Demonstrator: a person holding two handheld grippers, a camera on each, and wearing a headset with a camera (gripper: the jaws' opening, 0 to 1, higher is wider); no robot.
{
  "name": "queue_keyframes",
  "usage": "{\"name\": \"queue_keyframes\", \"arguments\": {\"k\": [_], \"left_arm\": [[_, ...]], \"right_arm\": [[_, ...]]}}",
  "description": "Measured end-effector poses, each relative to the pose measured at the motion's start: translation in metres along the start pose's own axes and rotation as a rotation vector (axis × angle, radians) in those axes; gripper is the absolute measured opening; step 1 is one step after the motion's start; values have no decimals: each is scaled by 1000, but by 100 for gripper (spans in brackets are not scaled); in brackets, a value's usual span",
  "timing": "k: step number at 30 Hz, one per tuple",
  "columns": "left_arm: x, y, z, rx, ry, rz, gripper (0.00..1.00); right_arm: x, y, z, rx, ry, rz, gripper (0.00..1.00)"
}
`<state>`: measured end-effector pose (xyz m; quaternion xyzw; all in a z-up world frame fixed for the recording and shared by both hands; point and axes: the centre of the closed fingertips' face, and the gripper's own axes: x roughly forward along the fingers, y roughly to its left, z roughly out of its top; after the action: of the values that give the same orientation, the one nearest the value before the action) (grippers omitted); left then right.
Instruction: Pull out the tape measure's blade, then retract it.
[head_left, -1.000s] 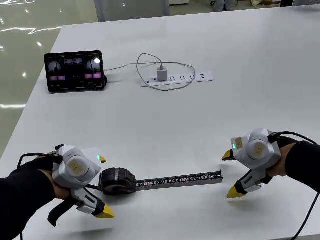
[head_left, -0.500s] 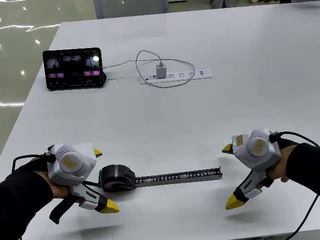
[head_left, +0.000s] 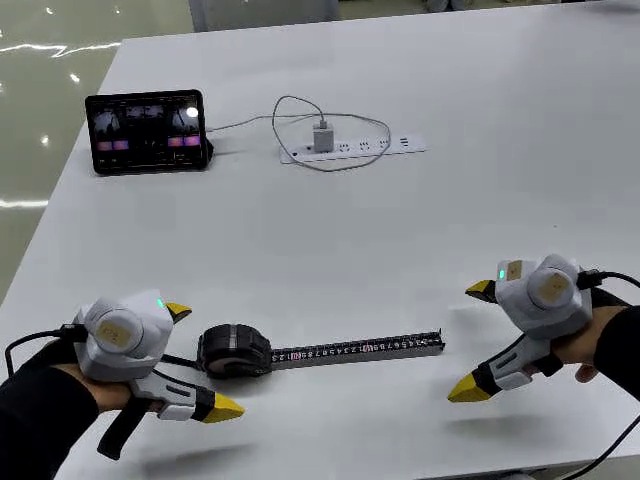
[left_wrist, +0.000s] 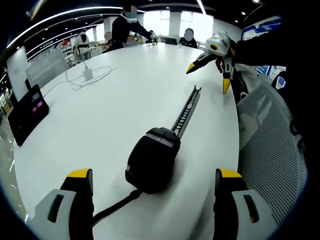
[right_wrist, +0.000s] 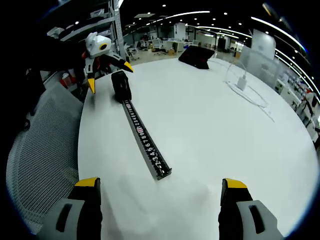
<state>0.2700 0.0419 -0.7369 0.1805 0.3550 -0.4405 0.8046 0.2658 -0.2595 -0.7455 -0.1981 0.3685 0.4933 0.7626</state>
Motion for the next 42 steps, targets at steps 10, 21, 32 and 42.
{"name": "queue_keyframes", "arguments": {"k": [10,21,32,42], "left_arm": [[-15,3,4,-141,-154,95,99],[-31,13,-12,-115,-171,200,99],[-48,14,-29,-174,-193,236,99],[-50,11,-36,-187,-182,239,99]], "right_arm": [[-19,2,-13,99,-90,-80,99],[-40,14,-29,113,-141,-160,99],[-72,7,-48,159,-166,-257,99],[-77,17,-60,196,-134,-255,99]]}}
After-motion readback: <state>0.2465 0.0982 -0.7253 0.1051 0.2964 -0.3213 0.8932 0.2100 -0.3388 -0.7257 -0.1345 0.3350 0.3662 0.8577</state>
